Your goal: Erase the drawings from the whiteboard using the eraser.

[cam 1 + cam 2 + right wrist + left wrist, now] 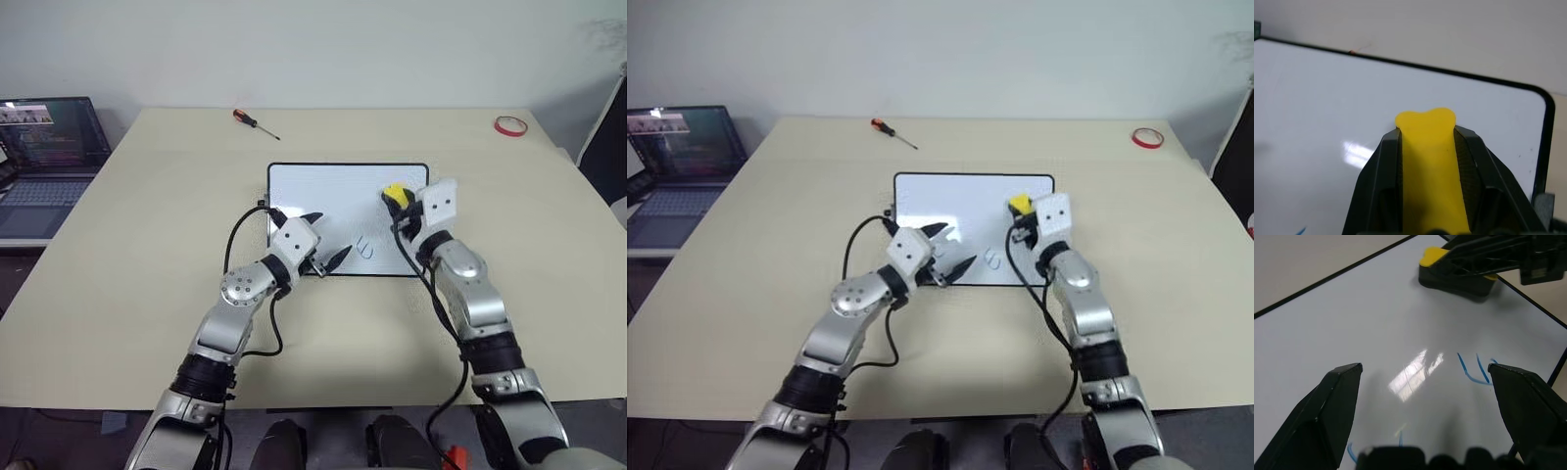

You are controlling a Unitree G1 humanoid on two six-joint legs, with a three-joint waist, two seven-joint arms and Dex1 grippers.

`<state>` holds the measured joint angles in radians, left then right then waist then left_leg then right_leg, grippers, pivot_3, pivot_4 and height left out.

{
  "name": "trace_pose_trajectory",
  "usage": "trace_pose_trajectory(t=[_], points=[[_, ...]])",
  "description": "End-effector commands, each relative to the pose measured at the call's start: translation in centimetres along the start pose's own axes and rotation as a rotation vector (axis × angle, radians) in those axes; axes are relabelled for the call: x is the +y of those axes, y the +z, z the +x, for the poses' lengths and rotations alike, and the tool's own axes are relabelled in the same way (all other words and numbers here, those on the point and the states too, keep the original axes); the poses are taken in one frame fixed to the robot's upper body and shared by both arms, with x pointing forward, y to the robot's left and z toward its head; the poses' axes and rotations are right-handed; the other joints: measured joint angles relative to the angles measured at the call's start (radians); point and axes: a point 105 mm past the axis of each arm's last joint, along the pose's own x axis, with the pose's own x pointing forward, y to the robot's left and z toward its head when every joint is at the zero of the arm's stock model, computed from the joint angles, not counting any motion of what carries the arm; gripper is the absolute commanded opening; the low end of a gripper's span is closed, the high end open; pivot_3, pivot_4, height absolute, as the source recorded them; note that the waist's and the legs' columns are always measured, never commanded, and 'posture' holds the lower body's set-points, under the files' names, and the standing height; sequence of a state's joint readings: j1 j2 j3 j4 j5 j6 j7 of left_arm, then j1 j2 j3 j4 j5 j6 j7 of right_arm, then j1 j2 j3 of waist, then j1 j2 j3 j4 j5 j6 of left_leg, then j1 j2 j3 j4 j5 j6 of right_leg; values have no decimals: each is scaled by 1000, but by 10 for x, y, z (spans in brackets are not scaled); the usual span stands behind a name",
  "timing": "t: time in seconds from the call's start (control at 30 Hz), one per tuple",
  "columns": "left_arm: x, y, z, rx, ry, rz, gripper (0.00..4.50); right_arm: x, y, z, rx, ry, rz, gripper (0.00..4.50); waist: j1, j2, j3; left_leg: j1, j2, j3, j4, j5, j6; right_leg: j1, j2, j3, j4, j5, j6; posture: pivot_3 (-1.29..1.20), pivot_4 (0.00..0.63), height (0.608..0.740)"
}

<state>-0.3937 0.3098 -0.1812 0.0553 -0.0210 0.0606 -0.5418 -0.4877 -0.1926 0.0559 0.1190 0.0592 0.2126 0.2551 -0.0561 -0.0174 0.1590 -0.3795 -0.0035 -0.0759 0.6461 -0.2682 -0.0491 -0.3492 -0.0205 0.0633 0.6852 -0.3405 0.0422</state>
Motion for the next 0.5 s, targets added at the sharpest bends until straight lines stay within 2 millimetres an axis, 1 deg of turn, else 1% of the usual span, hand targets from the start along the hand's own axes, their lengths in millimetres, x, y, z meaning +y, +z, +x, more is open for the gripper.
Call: trace_pose_trajectory(t=[0.03,0.13,0.27,0.33,0.43,0.5], points=[[6,17,-3,-51,29,31,4500,-2,-53,-22,241,-16,3,1122,3,-1,-1,0,0,0,0,0,0,1,0,0,1,0,0,0,150,740],[6,17,-4,-50,31,30,4500,0,-60,-33,291,-1,2,1122,8,-2,-1,3,-1,-1,1,0,0,3,0,-1,3,0,1,0,150,740],[4,16,-5,-45,30,23,4500,-7,-65,-50,326,-32,7,1122,9,-3,-1,15,-2,-1,-1,0,0,16,0,-1,0,0,1,0,150,740],[4,15,-6,-44,29,20,4500,-9,-64,-54,324,-45,12,1122,9,-3,-1,15,-2,-1,-1,0,0,16,1,-1,-1,1,1,0,150,740],[1,14,-8,-41,25,5,4500,-11,-55,-54,277,-60,44,1122,13,-3,-1,15,-2,-1,-1,0,0,16,1,-1,-3,1,2,0,150,740],[-1,13,-9,-41,20,-10,4500,-7,-54,-53,268,-44,90,1122,15,-3,-1,14,-2,-1,-1,0,0,16,1,-1,-3,1,2,0,150,740]])
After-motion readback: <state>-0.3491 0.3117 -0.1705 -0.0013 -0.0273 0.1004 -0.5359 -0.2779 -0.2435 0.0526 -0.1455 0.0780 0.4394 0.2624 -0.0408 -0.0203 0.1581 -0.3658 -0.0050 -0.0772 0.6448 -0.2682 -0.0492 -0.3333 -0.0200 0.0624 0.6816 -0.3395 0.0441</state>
